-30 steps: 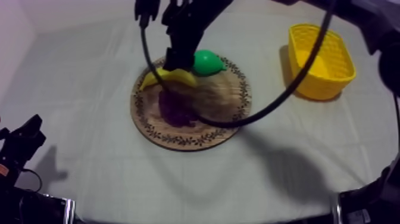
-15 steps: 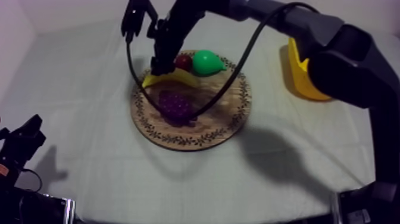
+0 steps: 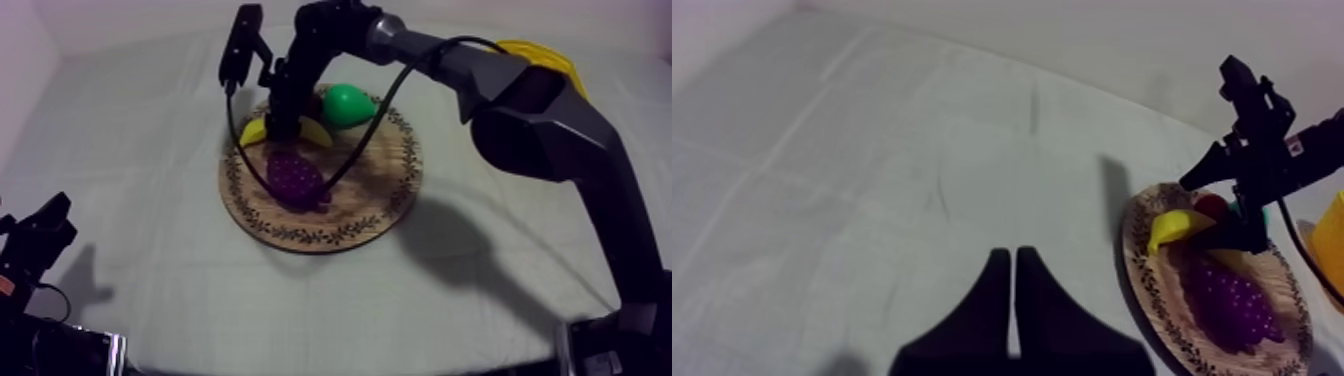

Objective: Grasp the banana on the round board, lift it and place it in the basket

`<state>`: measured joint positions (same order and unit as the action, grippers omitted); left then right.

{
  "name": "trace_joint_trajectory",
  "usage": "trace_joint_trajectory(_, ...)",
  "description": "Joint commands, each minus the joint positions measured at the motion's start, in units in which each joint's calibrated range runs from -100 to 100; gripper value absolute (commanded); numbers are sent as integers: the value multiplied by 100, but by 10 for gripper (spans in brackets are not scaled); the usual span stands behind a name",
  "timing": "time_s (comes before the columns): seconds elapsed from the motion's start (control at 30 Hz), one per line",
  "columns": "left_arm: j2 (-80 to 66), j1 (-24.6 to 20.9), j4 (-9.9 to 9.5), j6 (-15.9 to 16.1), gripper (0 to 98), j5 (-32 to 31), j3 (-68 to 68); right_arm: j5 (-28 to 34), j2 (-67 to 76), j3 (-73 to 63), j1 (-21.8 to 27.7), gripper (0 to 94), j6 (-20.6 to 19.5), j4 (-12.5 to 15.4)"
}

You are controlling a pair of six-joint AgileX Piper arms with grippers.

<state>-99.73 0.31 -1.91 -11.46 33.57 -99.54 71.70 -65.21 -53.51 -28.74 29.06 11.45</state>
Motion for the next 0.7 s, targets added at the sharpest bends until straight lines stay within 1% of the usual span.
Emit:
trace_joint_trajectory(0.0, -1, 1, -2, 0, 1, -2, -1, 37, -98, -84, 13, 577, -9, -16)
trace_joint_trajectory(0.1, -1, 1, -2, 1, 1, -2, -1, 55, -181, -107, 42, 503, 11, -25)
trace_joint_trajectory(0.2, -1, 1, -2, -2, 1, -2, -1, 60, -232, -33, 50, 370, 30, -51)
trace_joint_trajectory(0.27, -1, 1, -2, 0, 1, -2, -1, 64, -260, 27, 51, 265, 44, -72)
trace_joint_trajectory(0.33, -1, 1, -2, -3, 1, -2, -1, 90, -257, 85, 66, 191, 55, -74)
trace_joint_trajectory(0.4, -1, 1, -2, -1, 1, -2, -1, 114, -179, 182, 93, 156, 73, -56)
trace_joint_trajectory(0.47, -1, 1, -2, -3, 1, -2, -1, 125, -6, 353, 125, 140, 108, -25)
trace_joint_trajectory(0.67, -1, 1, -2, -2, 1, -2, -1, 94, 1037, 1421, 231, 134, 267, 110)
